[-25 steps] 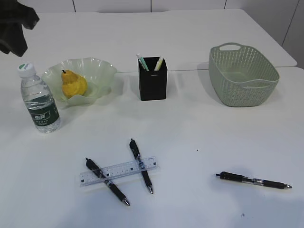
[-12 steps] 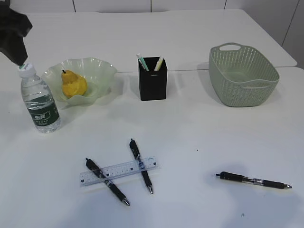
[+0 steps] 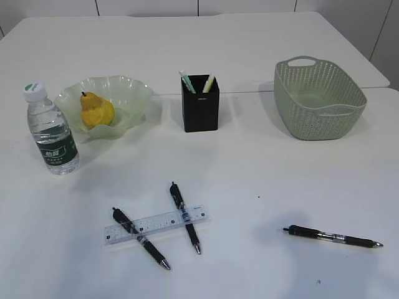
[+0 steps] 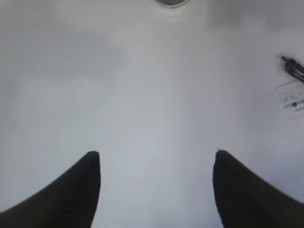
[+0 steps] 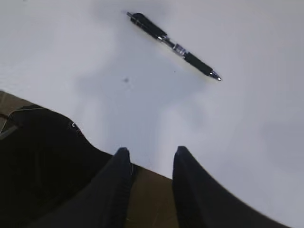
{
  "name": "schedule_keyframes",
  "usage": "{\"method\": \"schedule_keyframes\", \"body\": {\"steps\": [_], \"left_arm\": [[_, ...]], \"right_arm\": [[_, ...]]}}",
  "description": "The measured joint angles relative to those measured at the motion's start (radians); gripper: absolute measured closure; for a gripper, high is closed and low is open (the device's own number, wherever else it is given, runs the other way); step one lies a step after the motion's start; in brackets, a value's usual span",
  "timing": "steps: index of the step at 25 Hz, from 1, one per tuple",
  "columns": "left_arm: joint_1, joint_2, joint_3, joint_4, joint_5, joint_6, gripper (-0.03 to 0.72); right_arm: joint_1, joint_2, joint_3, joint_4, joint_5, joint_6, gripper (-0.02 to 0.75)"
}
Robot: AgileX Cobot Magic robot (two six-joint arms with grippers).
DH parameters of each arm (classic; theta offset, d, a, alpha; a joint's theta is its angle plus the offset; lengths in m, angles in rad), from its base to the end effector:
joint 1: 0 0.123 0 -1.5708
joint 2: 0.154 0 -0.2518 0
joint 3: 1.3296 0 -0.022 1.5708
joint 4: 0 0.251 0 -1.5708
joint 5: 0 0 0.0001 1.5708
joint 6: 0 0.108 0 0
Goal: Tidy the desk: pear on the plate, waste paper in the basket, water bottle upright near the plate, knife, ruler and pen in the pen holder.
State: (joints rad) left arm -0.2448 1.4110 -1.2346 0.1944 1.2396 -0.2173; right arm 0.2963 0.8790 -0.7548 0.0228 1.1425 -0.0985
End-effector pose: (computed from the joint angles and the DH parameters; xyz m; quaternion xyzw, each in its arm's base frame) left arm 0.2730 -0.0479 0.2714 0.0338 0.9876 0.0649 0.1387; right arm 0.1560 0.0500 0.2521 -0.1898 0.9623 0.0302 0.1923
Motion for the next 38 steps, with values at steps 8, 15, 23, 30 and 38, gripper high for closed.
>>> {"method": "schedule_keyframes", "body": {"steps": [8, 15, 23, 30, 38], "left_arm": [[0.057, -0.201, 0.083, 0.003, 0.000, 0.000, 0.221], [0.057, -0.333, 0.183, 0.005, 0.000, -0.002, 0.223], [0.057, -0.404, 0.216, 0.020, 0.002, -0.002, 0.225], [0.057, -0.410, 0.216, 0.069, 0.002, -0.002, 0.234], [0.057, -0.410, 0.216, 0.086, 0.002, -0.002, 0.241]], "right_arm": [[0.000, 0.164, -0.067, 0.069, -0.002, -0.146, 0.477], [0.000, 0.281, -0.168, 0.110, -0.040, -0.279, 0.477], [0.000, 0.404, -0.250, 0.160, -0.062, -0.378, 0.477], [0.042, 0.505, -0.332, 0.152, -0.028, -0.342, 0.477], [0.057, 0.686, -0.541, 0.089, 0.077, -0.216, 0.477]]}}
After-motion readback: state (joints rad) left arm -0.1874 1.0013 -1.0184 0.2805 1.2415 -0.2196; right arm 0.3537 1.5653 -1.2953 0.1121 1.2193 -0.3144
